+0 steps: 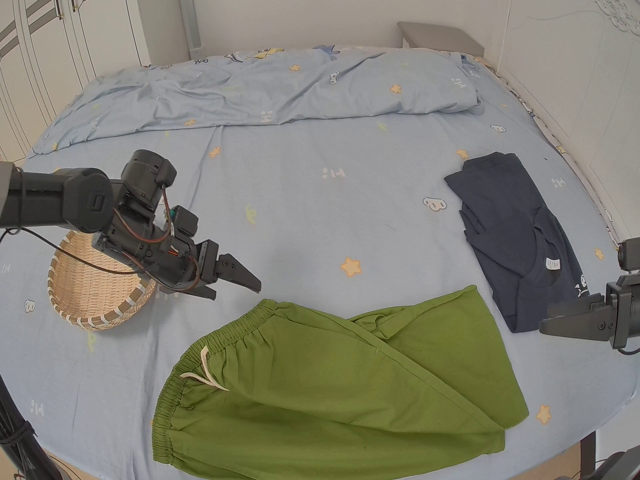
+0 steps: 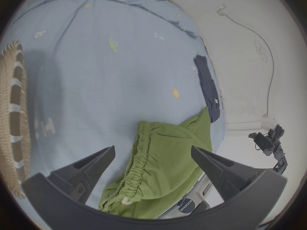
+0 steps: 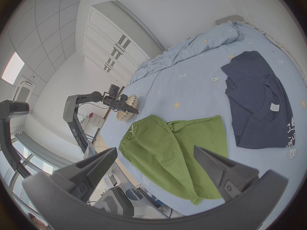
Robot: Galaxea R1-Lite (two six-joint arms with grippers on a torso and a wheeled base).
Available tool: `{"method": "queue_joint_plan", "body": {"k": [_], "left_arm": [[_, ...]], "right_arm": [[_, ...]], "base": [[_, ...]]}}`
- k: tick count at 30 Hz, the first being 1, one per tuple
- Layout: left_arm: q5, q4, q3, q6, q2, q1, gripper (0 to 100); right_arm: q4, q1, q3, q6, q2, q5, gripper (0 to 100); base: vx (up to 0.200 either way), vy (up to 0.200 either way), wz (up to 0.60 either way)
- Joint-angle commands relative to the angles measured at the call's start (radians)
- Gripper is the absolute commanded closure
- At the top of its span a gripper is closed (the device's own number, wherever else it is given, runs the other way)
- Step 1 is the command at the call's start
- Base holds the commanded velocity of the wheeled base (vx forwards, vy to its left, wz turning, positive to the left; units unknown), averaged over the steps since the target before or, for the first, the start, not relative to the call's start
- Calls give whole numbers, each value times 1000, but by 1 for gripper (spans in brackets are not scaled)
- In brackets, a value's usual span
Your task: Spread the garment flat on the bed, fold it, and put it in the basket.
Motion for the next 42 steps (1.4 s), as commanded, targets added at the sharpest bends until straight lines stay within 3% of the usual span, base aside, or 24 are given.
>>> {"method": "queue_joint_plan", "body": {"k": [1, 24, 25, 37, 42], "left_arm": [[1, -1, -14, -2, 108, -16, 0], [-8, -18, -100, -31, 241, -45, 0], [-8, -18, -102, -31, 243, -45, 100], [-13, -32, -102, -37, 235, -38, 100], [-13, -76, -99, -126, 176, -21, 100]], "right_arm": [[-2, 12, 1, 1, 19, 1, 0], [-82, 44, 49, 10, 25, -22, 0], [-82, 44, 49, 10, 25, -22, 0], [-83, 39, 47, 10, 25, -25, 0], [-83, 36, 47, 10, 27, -27, 0]], "base": [[0, 0, 0], [0, 0, 0], [0, 0, 0], [0, 0, 0], [0, 0, 0]]}}
